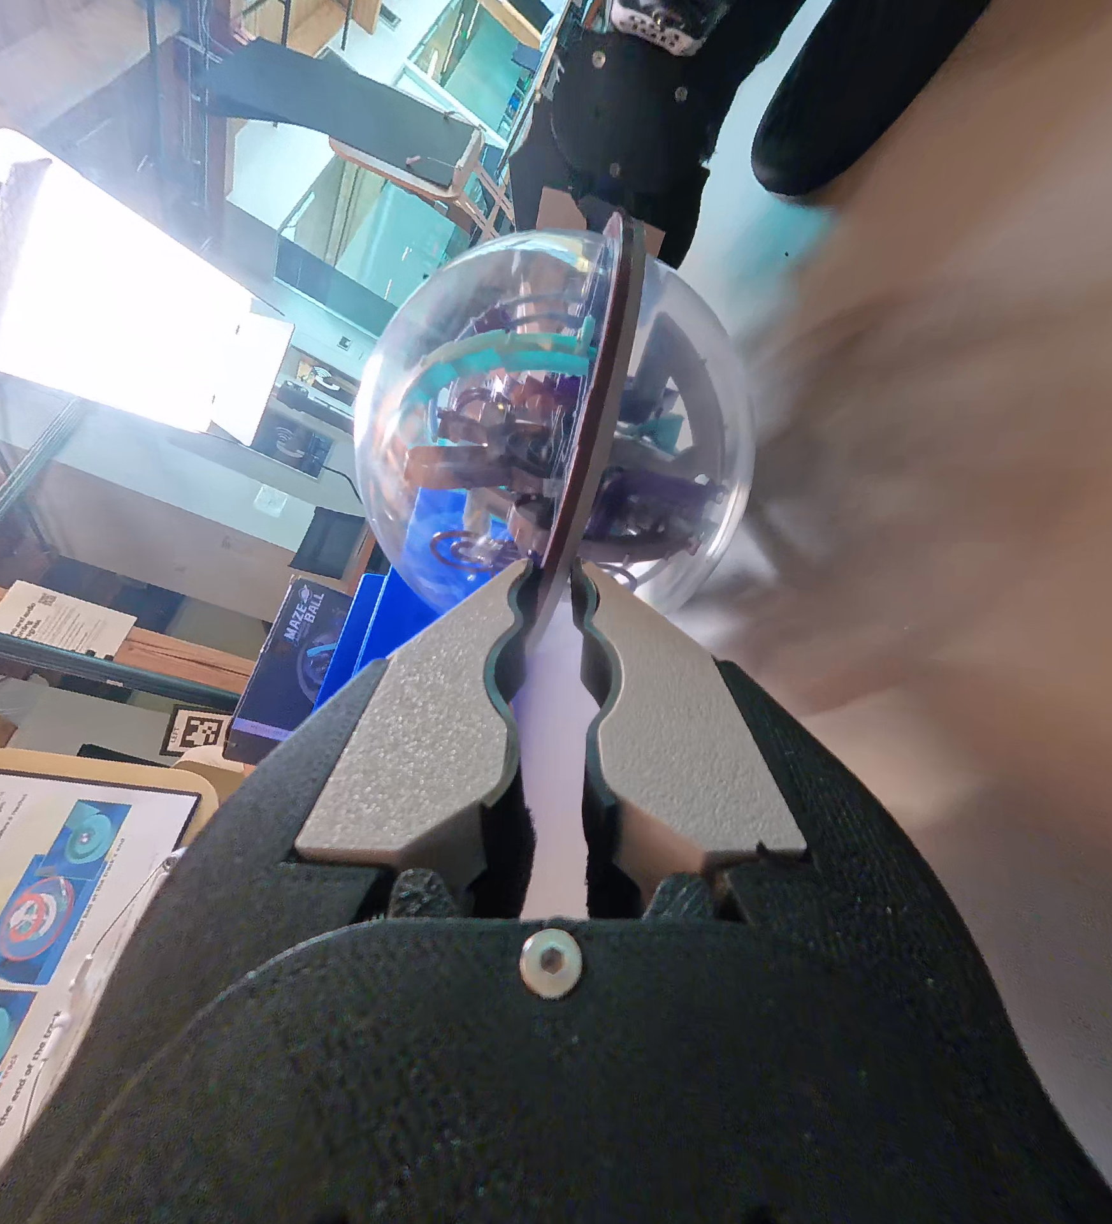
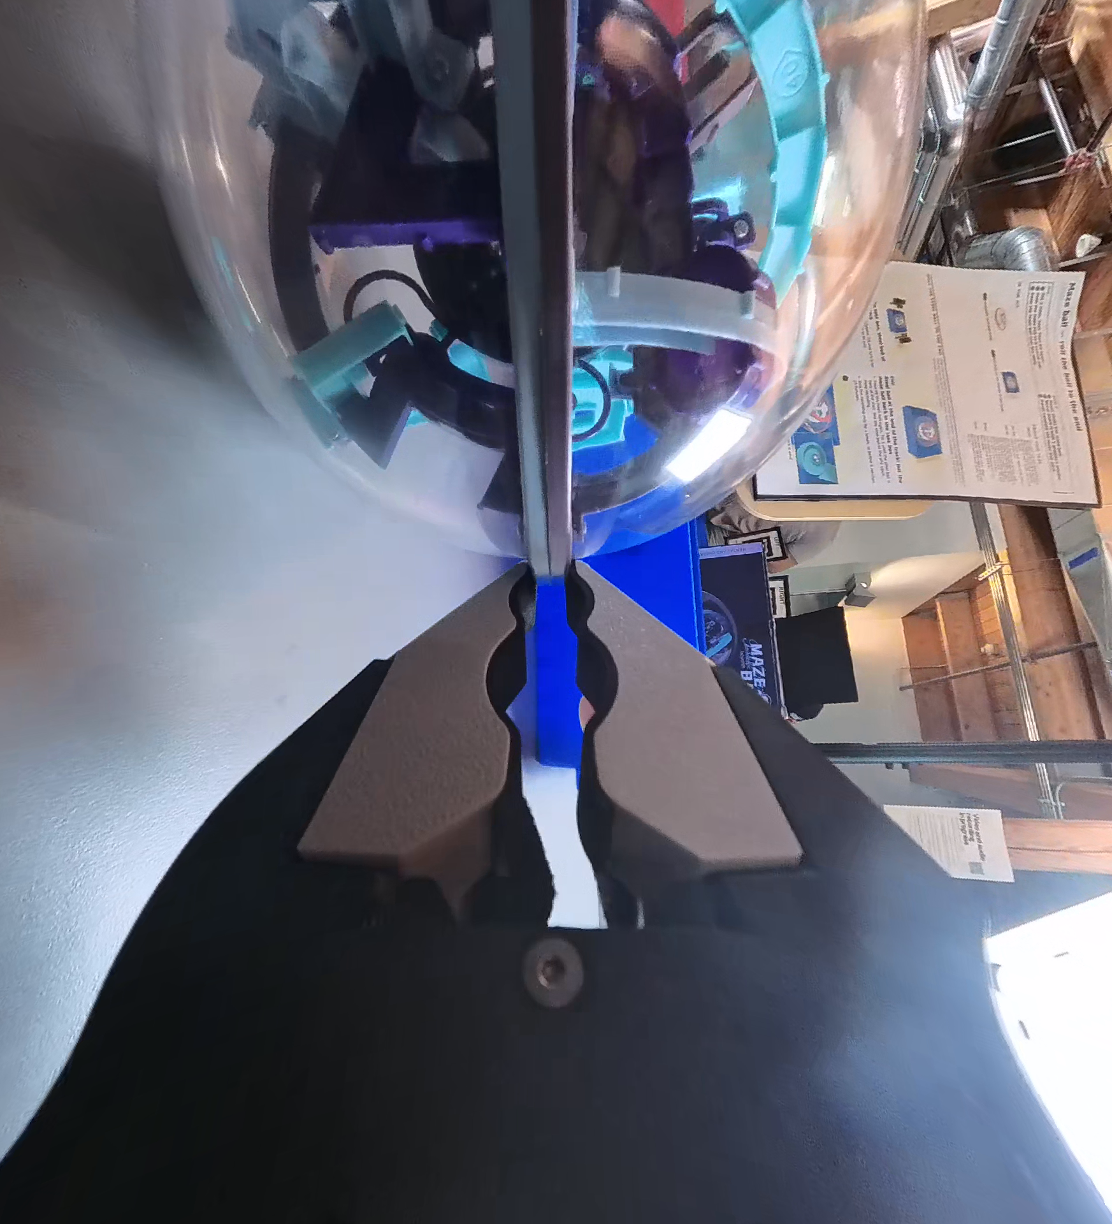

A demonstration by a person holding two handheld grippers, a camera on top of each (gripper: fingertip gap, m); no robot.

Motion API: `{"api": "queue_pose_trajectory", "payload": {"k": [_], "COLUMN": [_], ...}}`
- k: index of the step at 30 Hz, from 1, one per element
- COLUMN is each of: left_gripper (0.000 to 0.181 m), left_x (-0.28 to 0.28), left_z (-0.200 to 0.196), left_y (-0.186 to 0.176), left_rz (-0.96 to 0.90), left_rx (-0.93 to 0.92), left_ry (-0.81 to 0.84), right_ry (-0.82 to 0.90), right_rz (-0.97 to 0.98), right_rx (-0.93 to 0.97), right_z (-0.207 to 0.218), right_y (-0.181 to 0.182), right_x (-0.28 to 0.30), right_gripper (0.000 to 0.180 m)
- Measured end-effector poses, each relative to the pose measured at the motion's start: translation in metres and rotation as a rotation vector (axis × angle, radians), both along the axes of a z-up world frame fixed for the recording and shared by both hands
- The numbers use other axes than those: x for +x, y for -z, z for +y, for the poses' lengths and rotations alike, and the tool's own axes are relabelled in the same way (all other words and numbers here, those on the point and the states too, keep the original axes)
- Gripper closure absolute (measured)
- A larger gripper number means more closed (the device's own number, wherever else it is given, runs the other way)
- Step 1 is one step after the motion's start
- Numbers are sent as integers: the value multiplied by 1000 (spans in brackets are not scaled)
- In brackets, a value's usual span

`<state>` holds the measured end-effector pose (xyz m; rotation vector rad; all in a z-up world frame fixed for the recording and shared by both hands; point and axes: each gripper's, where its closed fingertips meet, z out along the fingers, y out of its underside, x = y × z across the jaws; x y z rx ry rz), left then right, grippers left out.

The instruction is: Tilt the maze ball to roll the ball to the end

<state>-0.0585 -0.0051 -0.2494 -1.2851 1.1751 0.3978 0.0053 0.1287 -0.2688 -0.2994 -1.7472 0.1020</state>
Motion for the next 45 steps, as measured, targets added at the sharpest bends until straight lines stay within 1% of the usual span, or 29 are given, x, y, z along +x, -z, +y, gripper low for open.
{"api": "queue_pose_trajectory", "payload": {"k": [11, 17, 19, 23, 26, 29, 30, 31, 33, 35, 39, 41, 42, 43, 45], "left_gripper": [173, 174, 174, 174, 174, 174, 174, 174, 174, 174, 174, 174, 173, 165, 143], "left_x": [17, 22, 25, 30, 31, 36, 39, 41, 44, 47, 54, 60, 63, 64, 54], "left_z": [-10, -11, -11, -12, -12, -13, -14, -14, -16, -19, -25, -30, -34, -39, -41], "left_y": [-1, 2, 1, 1, 1, 1, 0, 0, -1, -1, -1, -3, -5, -9, -21], "left_rz": [3, -18, -8, 7, 12, 31, 37, 42, 34, 23, 32, 26, -6, -64, -226], "left_rx": [-4, -34, -26, -25, -25, -17, -14, -13, -23, -30, -19, -15, -24, -54, -148], "left_ry": [39, 35, 39, 31, 20, 22, 21, 15, 9, 5, 25, 75, 111, 150, 184], "right_ry": [12, 71, 76, 35, -11, 7, 13, 7, 28, 34, 8, -13, -17, -20, -33], "right_rz": [-3, -41, -53, -104, -138, -145, -162, -174, -168, -172, -166, -150, -144, -142, -150], "right_rx": [-23, -127, -148, -164, -216, -188, -151, -116, -41, 25, 83, 140, 177, 208, 243], "right_z": [6, 10, 0, -45, -86, -105, -108, -111, -107, -103, -96, -91, -88, -83, -77], "right_y": [1, -7, -15, -40, -58, -60, -55, -49, -42, -36, -28, -27, -27, -26, -26], "right_x": [-6, 15, 30, 58, 70, 65, 62, 59, 55, 55, 54, 53, 53, 53, 53], "right_gripper": [172, 140, 136, 139, 148, 156, 159, 166, 173, 173, 173, 174, 174, 174, 174]}}
